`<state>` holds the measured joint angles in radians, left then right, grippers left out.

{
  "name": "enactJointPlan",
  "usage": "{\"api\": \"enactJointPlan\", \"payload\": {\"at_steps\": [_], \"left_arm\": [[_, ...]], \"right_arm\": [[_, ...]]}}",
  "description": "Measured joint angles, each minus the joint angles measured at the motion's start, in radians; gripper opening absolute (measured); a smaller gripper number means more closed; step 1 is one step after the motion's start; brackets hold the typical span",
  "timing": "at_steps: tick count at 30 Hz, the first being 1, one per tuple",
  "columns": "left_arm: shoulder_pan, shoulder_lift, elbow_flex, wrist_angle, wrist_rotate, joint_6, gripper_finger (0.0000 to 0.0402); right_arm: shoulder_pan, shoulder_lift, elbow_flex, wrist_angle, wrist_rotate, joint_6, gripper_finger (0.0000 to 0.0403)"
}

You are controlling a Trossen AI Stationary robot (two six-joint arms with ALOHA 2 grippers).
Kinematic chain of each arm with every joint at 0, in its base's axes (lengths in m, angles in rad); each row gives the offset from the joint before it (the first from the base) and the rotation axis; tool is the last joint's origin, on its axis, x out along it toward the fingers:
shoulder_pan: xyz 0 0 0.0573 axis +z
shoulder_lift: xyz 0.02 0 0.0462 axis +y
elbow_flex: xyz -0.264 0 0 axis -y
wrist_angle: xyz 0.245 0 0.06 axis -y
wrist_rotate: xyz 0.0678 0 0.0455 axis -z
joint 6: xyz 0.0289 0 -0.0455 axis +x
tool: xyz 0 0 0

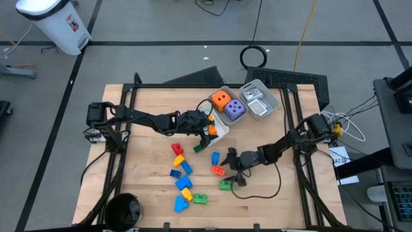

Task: Pick & Place Toys
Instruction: Put the orange game piece into the white bin

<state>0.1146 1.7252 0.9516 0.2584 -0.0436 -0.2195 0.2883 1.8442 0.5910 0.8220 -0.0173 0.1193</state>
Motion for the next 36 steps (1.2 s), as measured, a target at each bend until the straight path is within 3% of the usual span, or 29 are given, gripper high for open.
{"api": "enactJointPlan", "payload": {"at_steps": [4, 10, 21, 32, 36], "left_arm": [[0.0, 0.0, 0.0, 0.0, 0.0, 0.0, 0.0392], [-0.008, 0.0, 0.0, 0.0, 0.0, -0.002, 0.0392], [-0.01, 0.0, 0.0, 0.0, 0.0, 0.006, 0.0392], [-0.011, 0.0, 0.0, 0.0, 0.0, -0.006, 0.0392], [-0.011, 0.0, 0.0, 0.0, 0.0, -0.023, 0.0392]], "right_arm": [[0.002, 0.0, 0.061, -0.12, 0.02, 0.0, 0.033], [-0.006, 0.0, 0.066, -0.131, 0.022, -0.004, 0.0301], [-0.041, 0.0, 0.066, -0.118, 0.025, -0.004, 0.0222], [-0.041, -0.002, 0.066, -0.115, 0.024, -0.056, 0.0118], [-0.041, -0.062, 0.065, -0.162, 0.023, -0.095, 0.0099]]}}
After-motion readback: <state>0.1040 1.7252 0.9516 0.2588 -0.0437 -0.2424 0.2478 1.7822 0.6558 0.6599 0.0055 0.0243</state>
